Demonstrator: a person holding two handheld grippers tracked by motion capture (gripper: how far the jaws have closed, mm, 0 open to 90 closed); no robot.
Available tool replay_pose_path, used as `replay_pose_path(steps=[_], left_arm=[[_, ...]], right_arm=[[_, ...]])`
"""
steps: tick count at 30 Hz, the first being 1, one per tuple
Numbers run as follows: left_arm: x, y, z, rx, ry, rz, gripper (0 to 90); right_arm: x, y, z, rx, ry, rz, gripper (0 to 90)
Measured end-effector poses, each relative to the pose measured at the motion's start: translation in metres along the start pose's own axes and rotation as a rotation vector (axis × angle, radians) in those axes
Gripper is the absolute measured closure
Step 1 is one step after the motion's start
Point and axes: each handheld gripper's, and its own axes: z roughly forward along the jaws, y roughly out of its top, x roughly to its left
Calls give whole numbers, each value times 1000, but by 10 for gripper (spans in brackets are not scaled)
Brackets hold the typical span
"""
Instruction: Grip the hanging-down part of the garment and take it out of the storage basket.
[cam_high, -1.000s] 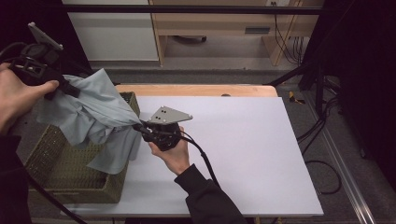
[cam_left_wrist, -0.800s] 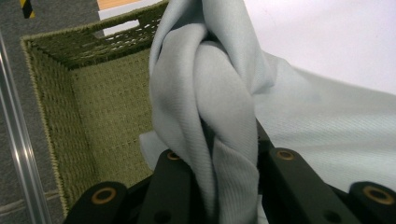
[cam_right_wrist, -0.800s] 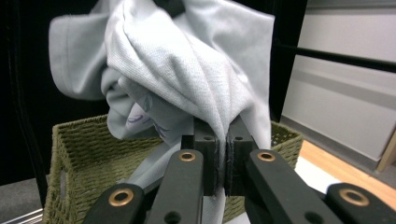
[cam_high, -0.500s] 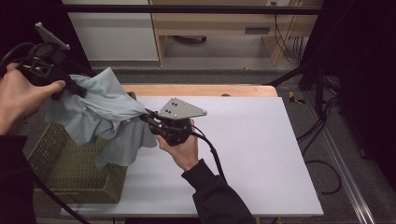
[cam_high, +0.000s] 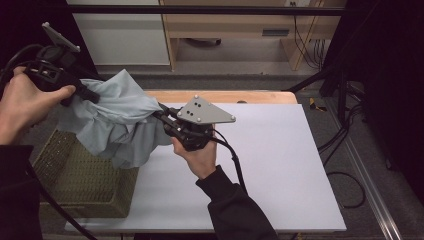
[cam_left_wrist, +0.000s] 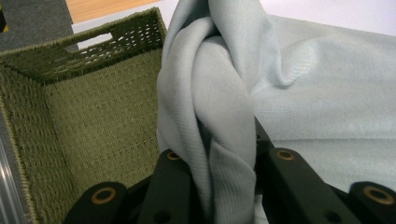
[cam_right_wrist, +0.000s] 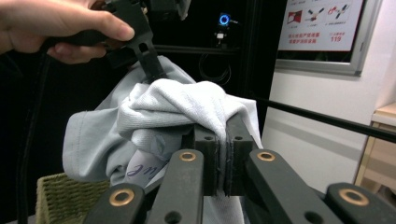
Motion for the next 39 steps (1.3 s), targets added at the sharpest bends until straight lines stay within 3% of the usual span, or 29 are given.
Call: replay_pose_path(steps=[10, 19, 25, 30, 39], left_arm=[[-7, 2, -1, -17, -23, 11, 765], [-11, 4, 0, -20, -32, 25, 764], [-13, 4, 2, -15, -16, 26, 764], [-9, 2, 9, 6, 0, 22, 765], [1, -5, 26, 38, 9, 11, 765]], right_arm=[[-2, 15, -4, -38, -11, -1, 869], [-6, 20, -6, -43, -15, -8, 869], [-6, 19, -7, -28, -12, -14, 868], [-6, -1, -6, 40, 4, 5, 867], [-6, -72, 0, 178, 44, 84, 861]])
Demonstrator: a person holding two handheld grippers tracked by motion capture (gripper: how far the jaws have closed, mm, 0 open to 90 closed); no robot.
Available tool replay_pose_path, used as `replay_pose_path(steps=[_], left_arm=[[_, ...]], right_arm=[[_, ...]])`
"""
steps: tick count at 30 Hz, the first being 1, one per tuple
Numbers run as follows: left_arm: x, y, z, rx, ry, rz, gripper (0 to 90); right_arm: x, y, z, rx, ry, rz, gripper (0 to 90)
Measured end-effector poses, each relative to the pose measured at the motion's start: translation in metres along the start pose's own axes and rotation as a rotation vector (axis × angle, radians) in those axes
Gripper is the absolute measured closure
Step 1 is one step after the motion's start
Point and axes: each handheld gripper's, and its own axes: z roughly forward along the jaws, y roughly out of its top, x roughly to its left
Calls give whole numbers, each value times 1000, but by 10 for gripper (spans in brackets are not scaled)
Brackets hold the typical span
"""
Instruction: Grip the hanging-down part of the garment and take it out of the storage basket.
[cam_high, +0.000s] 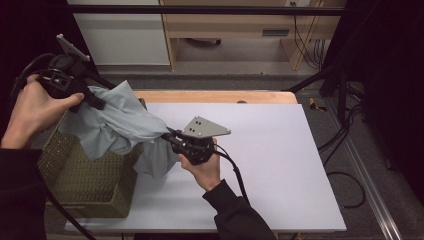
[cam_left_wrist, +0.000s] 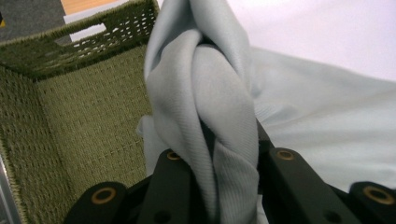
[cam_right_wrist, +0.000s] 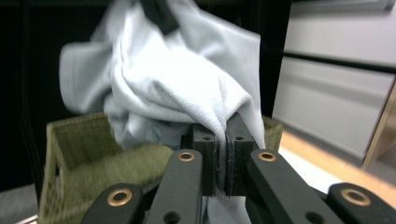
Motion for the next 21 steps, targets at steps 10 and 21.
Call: replay_pose_path(steps=[10, 21], left_arm=[[3, -3, 15, 32, -7, 8, 765], [7, -5, 22, 32, -5, -4, 765]], right_arm=[[5, -54, 27, 134, 47, 41, 834], [7, -66, 34, 193, 91, 38, 554]])
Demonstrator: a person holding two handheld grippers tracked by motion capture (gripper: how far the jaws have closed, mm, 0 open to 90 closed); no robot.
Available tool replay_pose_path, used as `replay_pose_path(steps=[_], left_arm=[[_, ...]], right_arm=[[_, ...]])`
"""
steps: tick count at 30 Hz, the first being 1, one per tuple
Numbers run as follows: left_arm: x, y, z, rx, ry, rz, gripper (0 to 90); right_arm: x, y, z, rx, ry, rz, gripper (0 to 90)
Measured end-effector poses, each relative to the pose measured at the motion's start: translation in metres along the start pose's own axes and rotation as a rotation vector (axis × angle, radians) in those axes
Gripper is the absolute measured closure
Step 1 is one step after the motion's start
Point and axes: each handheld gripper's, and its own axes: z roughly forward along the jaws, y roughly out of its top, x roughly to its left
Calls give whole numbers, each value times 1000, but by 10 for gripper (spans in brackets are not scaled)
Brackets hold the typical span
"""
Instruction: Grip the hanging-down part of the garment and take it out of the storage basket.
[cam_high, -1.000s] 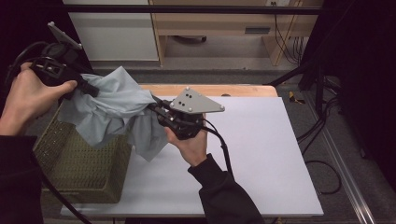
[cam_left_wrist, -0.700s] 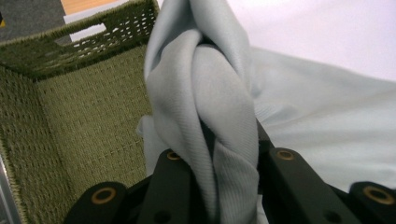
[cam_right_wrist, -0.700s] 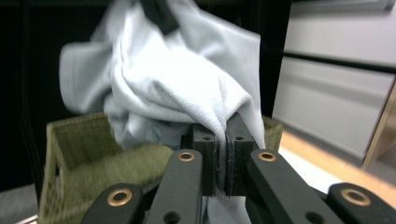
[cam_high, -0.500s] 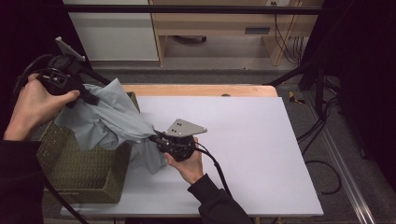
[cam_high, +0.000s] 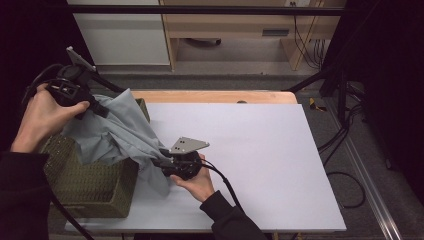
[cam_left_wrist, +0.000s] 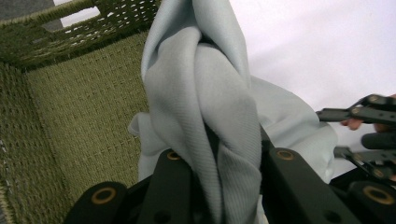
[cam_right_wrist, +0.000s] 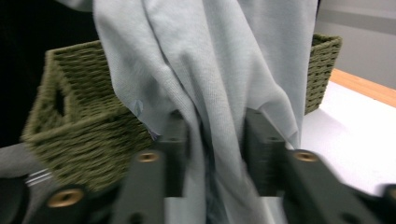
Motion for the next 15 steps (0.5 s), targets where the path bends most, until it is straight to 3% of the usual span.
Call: replay_pose_path(steps=[6, 15], left_arm=[[0, 0, 1, 1, -1, 0, 765], [-3, 1, 1, 4, 3, 16, 765]], right_arm=[[3, 8, -32, -43, 3, -19, 330], [-16, 9, -79, -100, -164, 22, 142]])
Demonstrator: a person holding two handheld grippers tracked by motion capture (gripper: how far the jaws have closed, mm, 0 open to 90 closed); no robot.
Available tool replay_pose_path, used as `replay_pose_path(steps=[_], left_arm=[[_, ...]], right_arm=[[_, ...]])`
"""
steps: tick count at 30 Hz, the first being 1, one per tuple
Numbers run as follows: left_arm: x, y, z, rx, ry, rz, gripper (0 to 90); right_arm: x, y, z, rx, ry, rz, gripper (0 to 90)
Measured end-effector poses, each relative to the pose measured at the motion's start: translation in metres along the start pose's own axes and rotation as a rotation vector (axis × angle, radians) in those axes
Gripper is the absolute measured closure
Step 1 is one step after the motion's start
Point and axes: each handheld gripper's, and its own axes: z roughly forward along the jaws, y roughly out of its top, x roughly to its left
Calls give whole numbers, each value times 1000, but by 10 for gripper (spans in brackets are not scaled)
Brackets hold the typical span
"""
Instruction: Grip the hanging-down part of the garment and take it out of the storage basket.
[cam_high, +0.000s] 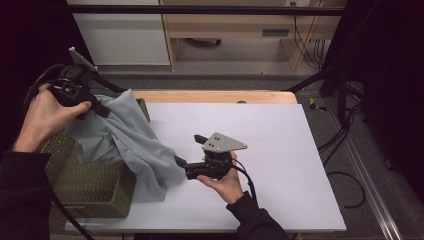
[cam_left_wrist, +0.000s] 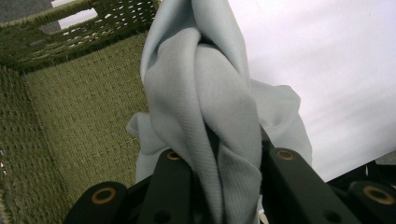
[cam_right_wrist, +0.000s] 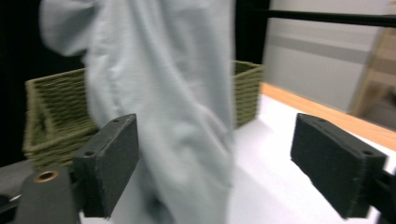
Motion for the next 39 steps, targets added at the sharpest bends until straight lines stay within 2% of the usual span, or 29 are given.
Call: replay_pose_path(steps=[6, 13, 18, 21, 26, 29, 33, 39], left_arm=[[2, -2, -1, -7, -6, -12, 764], [5, -2, -1, -4, -7, -12, 763], [4, -2, -1, -10, -5, -18, 762], [5, -2, 0, -10, -5, -17, 762], [7, -4, 0, -15, -9, -24, 762], [8, -4, 1, -12, -10, -23, 762], [10, -4, 1, -11, -14, -22, 762], [12, -6, 2, -15, -18, -25, 762]], right_arm=[[-19, -8, -29, -50, -110, 27, 96], [-35, -25, -62, -56, -181, 40, 64], [-43, -41, -81, -55, -262, 50, 34], [-48, -51, -91, -58, -286, 66, 28], [-52, -66, -103, -55, -321, 62, 18], [-54, -75, -111, -66, -321, 81, 16], [-55, -83, -118, -52, -339, 79, 8], [-56, -92, -128, -68, -360, 87, 8]])
